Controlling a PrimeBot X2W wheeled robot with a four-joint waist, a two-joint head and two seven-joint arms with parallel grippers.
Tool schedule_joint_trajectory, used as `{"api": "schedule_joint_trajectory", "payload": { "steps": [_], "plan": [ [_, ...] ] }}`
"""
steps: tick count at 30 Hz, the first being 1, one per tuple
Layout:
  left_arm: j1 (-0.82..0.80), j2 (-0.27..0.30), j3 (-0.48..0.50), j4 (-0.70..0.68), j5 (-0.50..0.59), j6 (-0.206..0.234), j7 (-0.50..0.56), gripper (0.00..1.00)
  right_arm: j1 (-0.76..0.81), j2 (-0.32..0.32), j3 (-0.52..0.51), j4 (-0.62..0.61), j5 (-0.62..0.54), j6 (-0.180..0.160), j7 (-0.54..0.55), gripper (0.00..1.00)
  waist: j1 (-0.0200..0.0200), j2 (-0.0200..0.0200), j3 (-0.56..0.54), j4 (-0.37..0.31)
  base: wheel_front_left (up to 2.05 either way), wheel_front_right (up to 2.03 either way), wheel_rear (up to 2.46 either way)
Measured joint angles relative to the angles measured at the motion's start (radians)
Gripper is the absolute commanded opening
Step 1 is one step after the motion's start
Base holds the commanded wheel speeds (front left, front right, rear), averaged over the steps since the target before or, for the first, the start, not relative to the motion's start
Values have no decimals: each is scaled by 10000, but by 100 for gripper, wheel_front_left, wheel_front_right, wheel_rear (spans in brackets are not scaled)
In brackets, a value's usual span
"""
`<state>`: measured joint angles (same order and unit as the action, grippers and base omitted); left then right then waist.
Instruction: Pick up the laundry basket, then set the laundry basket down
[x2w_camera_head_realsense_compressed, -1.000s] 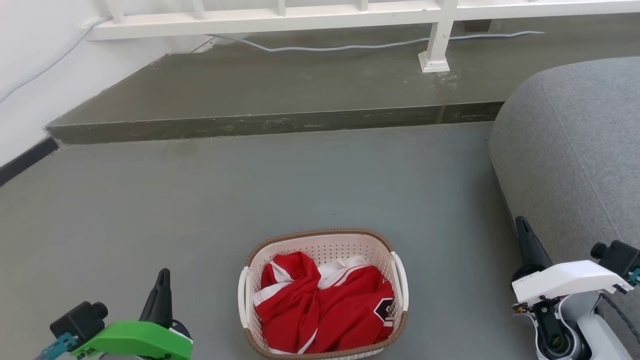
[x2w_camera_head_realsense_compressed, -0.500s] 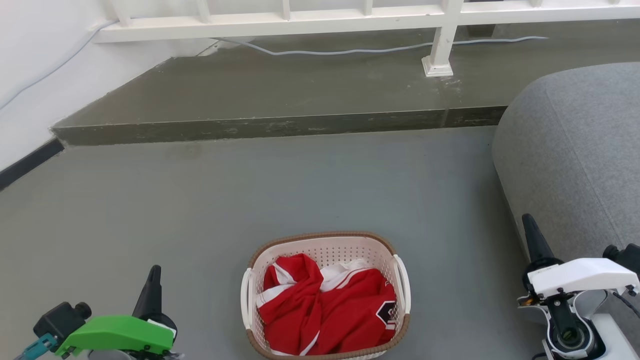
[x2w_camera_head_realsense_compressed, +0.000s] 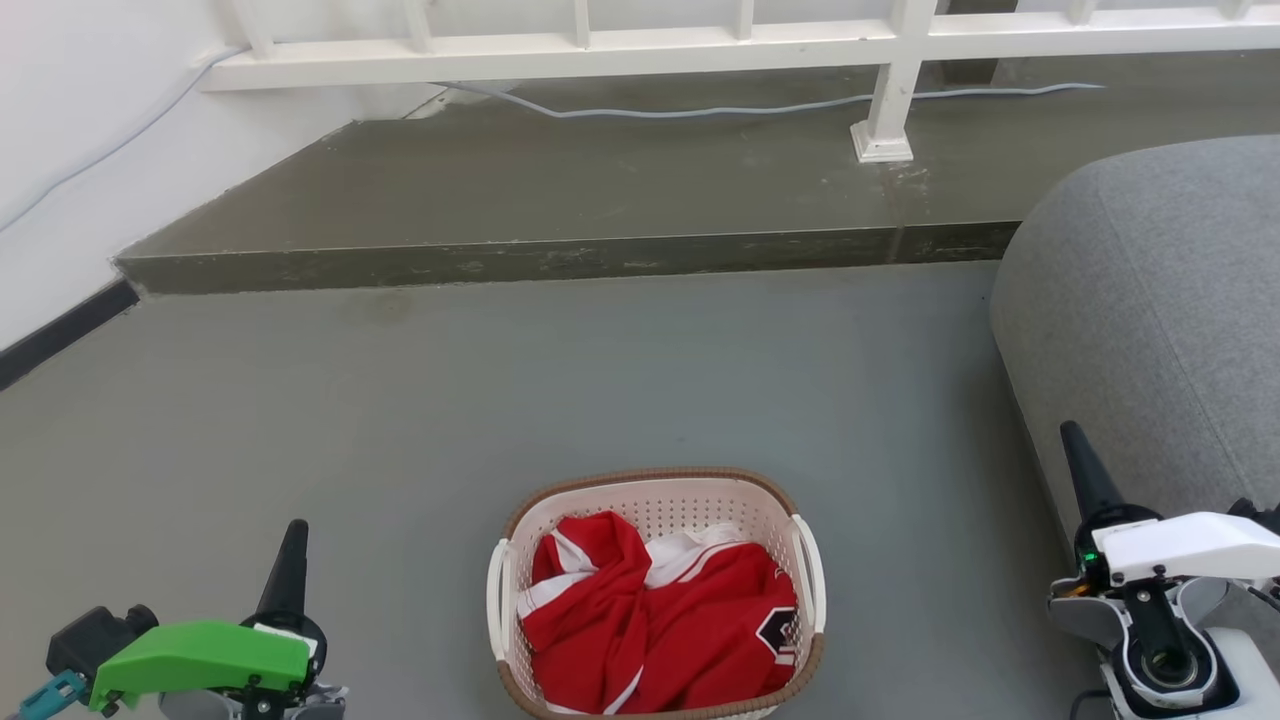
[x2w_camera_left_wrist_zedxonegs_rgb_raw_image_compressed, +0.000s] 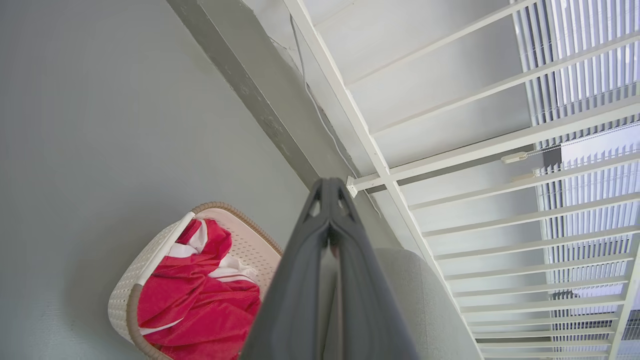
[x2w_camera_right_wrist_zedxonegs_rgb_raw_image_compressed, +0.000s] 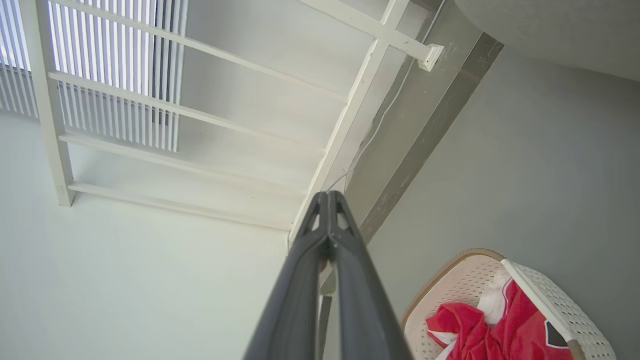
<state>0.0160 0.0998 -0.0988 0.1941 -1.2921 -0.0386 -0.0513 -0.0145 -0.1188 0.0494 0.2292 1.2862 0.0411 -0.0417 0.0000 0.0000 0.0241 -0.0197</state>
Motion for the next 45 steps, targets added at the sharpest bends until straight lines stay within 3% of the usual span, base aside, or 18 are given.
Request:
{"api": "schedule_joint_trajectory", "payload": {
  "steps": [28,45],
  "plan": [
    [-486,-8,794,558,-3749,-736,846,0,-300,270,-1064,314,3655,688,894,0,1,0,-204,194,0,0,0],
    [-581,-8,884,639,-3827,-757,872,0,-379,286,-1097,391,3766,731,911,0,0,0,-209,196,0,0,0]
  ]
}}
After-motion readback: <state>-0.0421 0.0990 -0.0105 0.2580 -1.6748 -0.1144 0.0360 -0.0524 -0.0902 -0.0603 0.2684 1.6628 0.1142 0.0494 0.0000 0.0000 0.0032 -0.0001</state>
